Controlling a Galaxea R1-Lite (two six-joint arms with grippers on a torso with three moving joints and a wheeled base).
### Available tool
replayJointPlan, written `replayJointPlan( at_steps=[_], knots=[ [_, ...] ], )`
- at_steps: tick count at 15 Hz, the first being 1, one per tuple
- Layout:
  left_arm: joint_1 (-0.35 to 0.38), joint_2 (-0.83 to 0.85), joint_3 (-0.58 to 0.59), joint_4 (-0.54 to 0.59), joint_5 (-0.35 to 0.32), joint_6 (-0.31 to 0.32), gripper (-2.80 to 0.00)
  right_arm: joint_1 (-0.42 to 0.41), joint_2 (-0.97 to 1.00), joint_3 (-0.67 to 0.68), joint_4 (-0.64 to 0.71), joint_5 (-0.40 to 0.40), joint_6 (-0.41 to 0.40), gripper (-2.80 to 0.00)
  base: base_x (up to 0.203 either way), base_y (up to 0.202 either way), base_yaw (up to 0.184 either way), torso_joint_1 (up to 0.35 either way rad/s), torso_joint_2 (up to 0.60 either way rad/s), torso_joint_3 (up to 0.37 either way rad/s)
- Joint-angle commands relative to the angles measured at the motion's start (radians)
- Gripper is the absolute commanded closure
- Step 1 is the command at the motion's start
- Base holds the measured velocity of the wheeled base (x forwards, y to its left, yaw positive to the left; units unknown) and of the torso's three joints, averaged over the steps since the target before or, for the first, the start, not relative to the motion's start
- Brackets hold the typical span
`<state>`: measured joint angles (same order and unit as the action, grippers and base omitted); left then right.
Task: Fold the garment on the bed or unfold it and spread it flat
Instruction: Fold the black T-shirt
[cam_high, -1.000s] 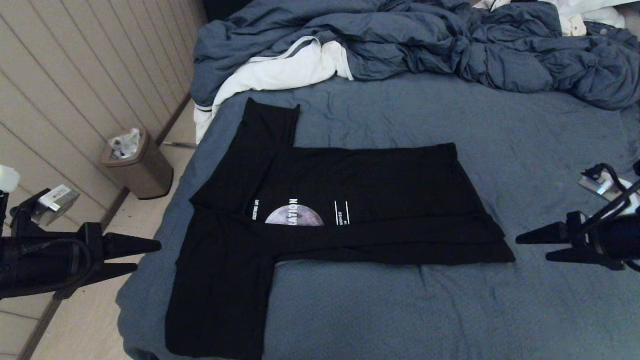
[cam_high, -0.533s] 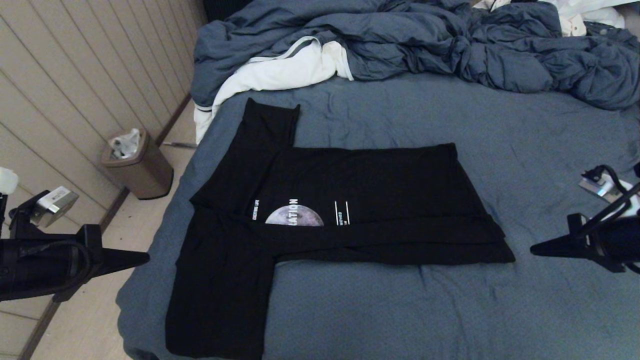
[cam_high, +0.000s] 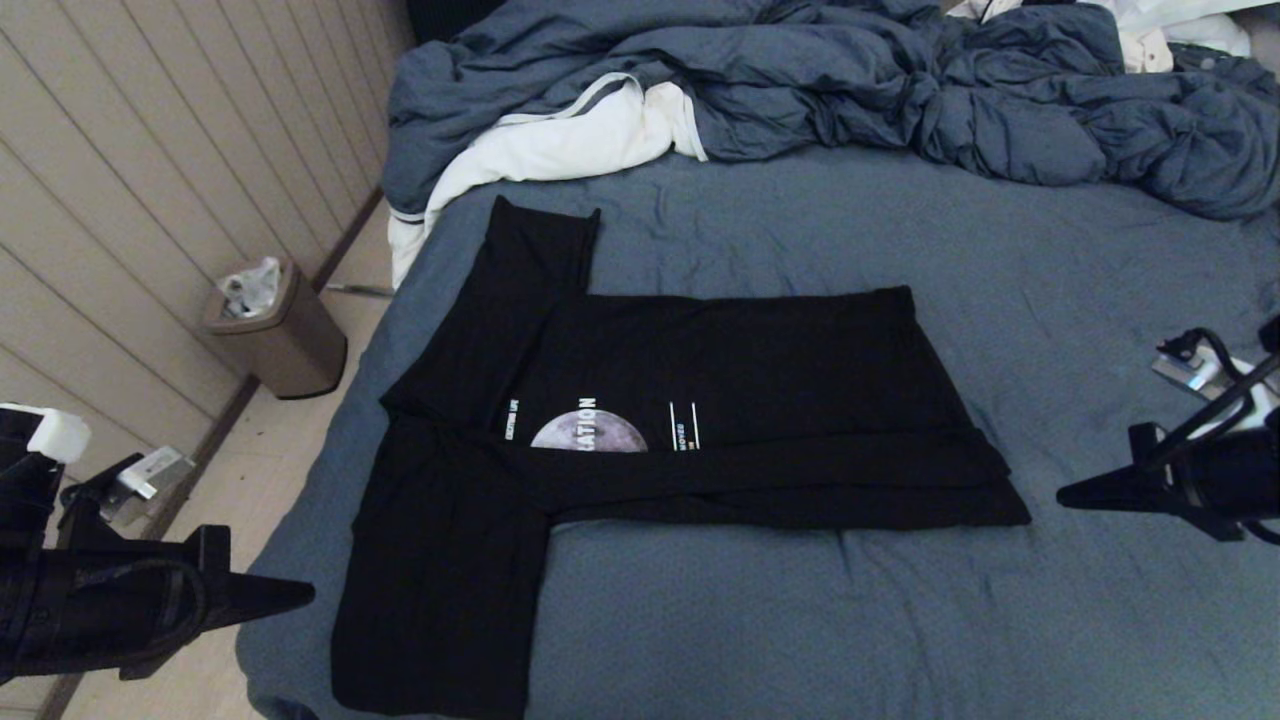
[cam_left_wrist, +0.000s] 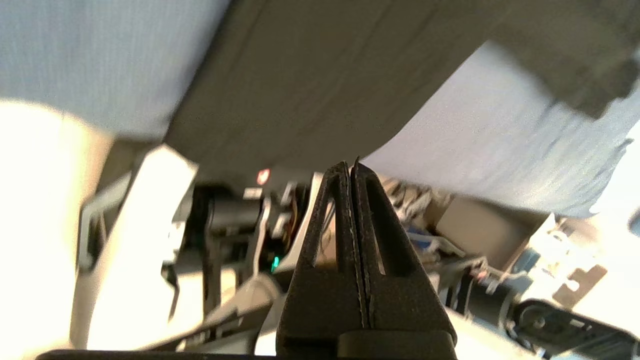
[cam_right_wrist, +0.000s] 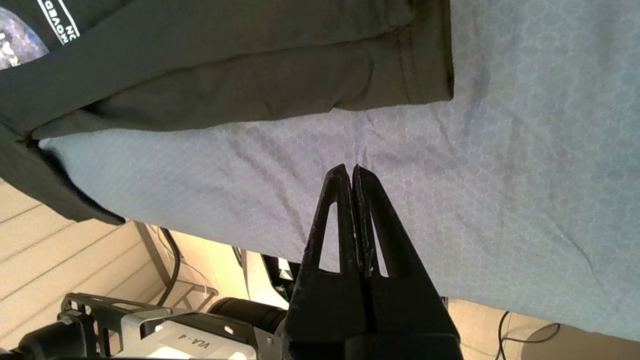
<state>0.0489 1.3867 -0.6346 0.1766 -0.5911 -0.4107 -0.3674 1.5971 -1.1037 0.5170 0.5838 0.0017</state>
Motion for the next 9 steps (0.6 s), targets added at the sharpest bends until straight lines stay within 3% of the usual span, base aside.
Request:
replayJointPlan(
  at_steps=[1,5,6,9],
  knots=[
    [0.005,0.016,0.057,-0.014,-0.003,-0.002,0.0,-0.004,0.012,-0.013,0.003,0.002,0.01,0.0,0.0,0.0,0.0,0.0,0.0,0.0],
    [0.101,0.108,0.119,-0.166,-0.003,-0.001,0.0,-0.004,0.012,-0.026,0.003,0.001,0.018,0.0,0.0,0.0,0.0,0.0,0.0,0.0],
    [0.112,0.14,0.133,-0.202,-0.003,0.001,-2.8,-0.004,0.007,-0.031,0.003,0.001,0.018,0.0,0.0,0.0,0.0,0.0,0.0,0.0],
    [0.119,0.219,0.158,-0.302,-0.003,0.004,-2.8,-0.002,0.012,-0.038,0.003,0.002,0.017,0.0,0.0,0.0,0.0,0.0,0.0,0.0]
  ],
)
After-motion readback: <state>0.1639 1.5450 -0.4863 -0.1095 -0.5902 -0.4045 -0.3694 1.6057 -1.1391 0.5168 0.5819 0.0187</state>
